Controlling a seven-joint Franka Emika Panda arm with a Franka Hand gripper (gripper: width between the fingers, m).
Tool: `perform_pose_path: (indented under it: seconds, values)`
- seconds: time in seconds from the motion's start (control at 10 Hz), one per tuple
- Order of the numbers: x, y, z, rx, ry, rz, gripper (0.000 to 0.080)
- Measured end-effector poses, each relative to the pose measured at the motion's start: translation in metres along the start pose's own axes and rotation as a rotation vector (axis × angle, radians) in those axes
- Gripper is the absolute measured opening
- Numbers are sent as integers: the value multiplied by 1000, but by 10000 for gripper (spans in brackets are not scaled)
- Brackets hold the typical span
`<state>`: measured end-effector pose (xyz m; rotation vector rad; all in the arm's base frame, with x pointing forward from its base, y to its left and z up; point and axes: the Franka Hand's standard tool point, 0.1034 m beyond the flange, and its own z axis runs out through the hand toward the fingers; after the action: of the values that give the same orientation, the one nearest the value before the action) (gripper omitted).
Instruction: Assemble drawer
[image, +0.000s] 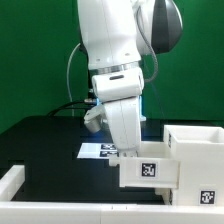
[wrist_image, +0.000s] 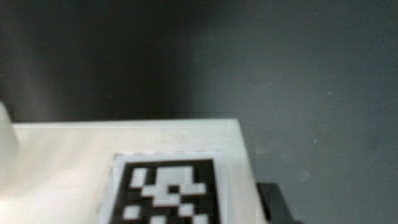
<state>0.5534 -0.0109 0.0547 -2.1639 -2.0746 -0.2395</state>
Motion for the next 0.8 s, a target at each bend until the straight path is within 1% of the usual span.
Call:
perform_pose_path:
  seconds: [0.2,0.5,0.7,0.8]
  values:
    - [7,2,3,1,4,8,38]
    - [20,2,5,1,6,1,38]
    - [35,0,8,5,13,-8,38]
    - [39,-1,9,1,16,-16,38]
